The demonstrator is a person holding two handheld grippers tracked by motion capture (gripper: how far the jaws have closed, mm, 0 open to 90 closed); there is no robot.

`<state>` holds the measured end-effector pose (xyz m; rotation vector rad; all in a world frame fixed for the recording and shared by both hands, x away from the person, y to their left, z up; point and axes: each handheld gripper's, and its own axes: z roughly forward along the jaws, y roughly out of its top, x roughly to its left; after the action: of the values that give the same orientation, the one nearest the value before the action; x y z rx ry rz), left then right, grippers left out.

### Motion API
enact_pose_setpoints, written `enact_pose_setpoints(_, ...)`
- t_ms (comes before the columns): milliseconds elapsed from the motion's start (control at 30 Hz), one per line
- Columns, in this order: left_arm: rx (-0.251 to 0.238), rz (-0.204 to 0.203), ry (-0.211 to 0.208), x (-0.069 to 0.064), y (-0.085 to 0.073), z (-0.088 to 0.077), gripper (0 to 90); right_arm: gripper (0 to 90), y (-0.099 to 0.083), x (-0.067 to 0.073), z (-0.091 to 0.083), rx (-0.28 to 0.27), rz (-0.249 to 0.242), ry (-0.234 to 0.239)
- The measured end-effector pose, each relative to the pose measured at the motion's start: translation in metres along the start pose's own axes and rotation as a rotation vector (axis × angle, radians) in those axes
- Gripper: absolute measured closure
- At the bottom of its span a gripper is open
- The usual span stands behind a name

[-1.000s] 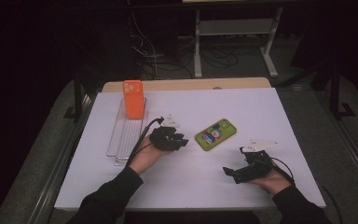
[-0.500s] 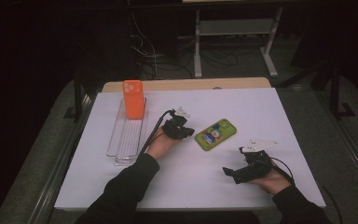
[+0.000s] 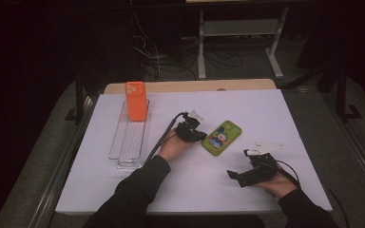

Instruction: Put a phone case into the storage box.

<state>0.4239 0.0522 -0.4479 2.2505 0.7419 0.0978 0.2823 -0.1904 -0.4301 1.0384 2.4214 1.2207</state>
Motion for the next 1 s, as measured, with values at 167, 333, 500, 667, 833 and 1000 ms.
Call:
enact_pose_setpoints(167, 0.011, 0.037, -0.057, -0.021, 0.004, 0.008, 89.6, 0.0, 0.0, 0.001, 0.0, 0.006, 0.003, 0.0)
enact_pose_setpoints(333, 0.014, 0.047, -0.092, -0.036, 0.008, 0.016, 89.6, 0.0, 0.0, 0.001, 0.0, 0.007, 0.003, 0.002)
enact_pose_setpoints(500, 0.02, 0.062, -0.121, -0.05, 0.014, 0.025, 89.6, 0.0, 0.0, 0.001, 0.0, 0.006, 0.003, 0.002)
enact_pose_setpoints(667, 0.03, 0.095, -0.135, -0.057, 0.019, 0.033, 89.6, 0.0, 0.0, 0.002, 0.0, 0.006, 0.007, 0.007)
enact_pose_setpoints(833, 0.024, 0.092, -0.145, -0.06, 0.022, 0.037, 89.6, 0.0, 0.0, 0.002, 0.0, 0.006, 0.01, 0.008)
enact_pose_setpoints(1000, 0.02, 0.085, -0.161, -0.06, 0.02, 0.033, 86.2, 0.0, 0.0, 0.002, -0.001, 0.005, 0.009, 0.008)
